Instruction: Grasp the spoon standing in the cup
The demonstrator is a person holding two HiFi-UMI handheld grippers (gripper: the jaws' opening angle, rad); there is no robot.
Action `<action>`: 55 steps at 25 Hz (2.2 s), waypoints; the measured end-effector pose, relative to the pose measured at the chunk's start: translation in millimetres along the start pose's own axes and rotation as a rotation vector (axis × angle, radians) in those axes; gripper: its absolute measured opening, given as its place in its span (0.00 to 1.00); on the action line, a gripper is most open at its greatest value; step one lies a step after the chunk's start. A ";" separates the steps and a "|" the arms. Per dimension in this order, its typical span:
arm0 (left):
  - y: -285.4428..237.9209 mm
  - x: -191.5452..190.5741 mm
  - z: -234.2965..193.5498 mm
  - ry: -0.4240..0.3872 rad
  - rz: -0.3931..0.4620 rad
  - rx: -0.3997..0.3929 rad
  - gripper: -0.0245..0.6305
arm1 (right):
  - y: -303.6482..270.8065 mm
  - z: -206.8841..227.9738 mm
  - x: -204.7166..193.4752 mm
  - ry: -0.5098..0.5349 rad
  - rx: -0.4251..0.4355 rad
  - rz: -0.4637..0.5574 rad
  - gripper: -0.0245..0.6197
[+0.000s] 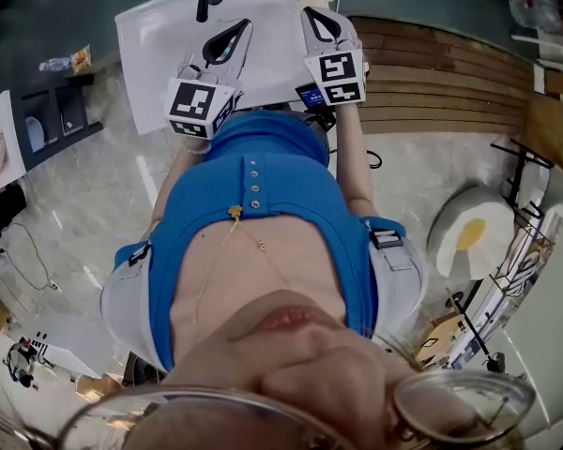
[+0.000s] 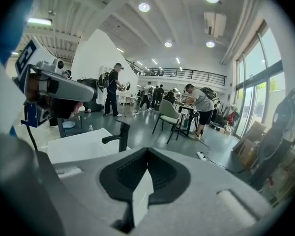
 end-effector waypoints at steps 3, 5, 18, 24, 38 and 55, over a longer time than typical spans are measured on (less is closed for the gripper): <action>1.1 1.0 1.0 0.001 0.000 0.007 0.04 | -3.1 1.1 -1.6 0.015 0.012 -0.013 0.04; 1.0 2.9 1.6 0.002 -0.001 0.014 0.04 | -5.4 2.8 -2.8 0.025 0.018 -0.021 0.04; 6.4 -0.4 -1.8 0.009 -0.003 0.036 0.04 | -23.1 8.5 -9.1 0.140 0.030 -0.104 0.04; 7.7 -2.0 -2.9 0.013 -0.002 0.042 0.04 | -31.2 10.1 -15.7 0.183 0.040 -0.133 0.04; 15.9 -4.6 -6.8 0.025 0.002 0.070 0.04 | -52.2 12.0 -31.3 0.261 0.067 -0.204 0.04; 25.6 -6.1 -9.7 0.040 0.008 0.106 0.04 | -75.5 16.9 -49.3 0.370 0.071 -0.297 0.04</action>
Point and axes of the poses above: the fingertips, and each gripper's own axes: y backward along the fingers, z to its right, x out of its top, the point moved 10 cm from there along y, backward along the fingers, and after that the axes turned 1 degree about -x, right-handed, at the moved point
